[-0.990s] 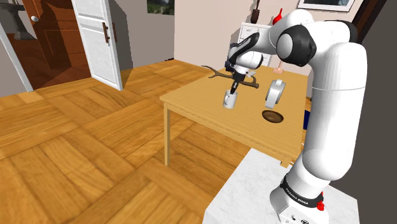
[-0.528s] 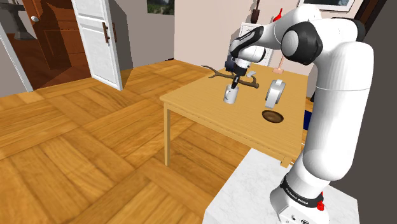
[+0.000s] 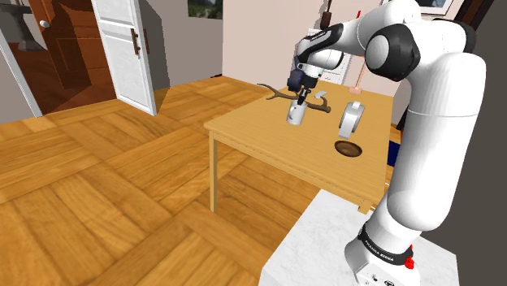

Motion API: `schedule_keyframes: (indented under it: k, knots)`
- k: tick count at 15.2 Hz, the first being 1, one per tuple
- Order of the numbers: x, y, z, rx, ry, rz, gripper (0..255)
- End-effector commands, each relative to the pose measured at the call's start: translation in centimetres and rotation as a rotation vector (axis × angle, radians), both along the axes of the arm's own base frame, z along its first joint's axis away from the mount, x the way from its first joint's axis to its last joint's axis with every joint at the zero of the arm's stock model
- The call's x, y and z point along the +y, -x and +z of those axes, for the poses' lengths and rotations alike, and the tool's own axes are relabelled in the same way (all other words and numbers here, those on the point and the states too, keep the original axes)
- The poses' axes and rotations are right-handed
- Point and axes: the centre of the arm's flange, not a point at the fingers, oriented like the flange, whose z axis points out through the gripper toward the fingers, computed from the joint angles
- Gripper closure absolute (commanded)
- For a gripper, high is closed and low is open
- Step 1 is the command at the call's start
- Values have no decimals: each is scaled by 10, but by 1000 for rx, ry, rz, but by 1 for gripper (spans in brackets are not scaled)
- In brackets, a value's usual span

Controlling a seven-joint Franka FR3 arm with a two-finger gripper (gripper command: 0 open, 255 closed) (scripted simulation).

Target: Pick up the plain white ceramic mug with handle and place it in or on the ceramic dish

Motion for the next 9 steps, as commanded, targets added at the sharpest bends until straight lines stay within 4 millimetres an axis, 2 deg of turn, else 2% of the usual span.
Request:
schedule_keyframes:
  k: [1, 3, 9]
  knots:
    - [0, 1, 10, 0, 0, 0, 255]
    - [0, 1, 16, 0, 0, 0, 255]
    - [-16, 78, 23, 0, 0, 0, 255]
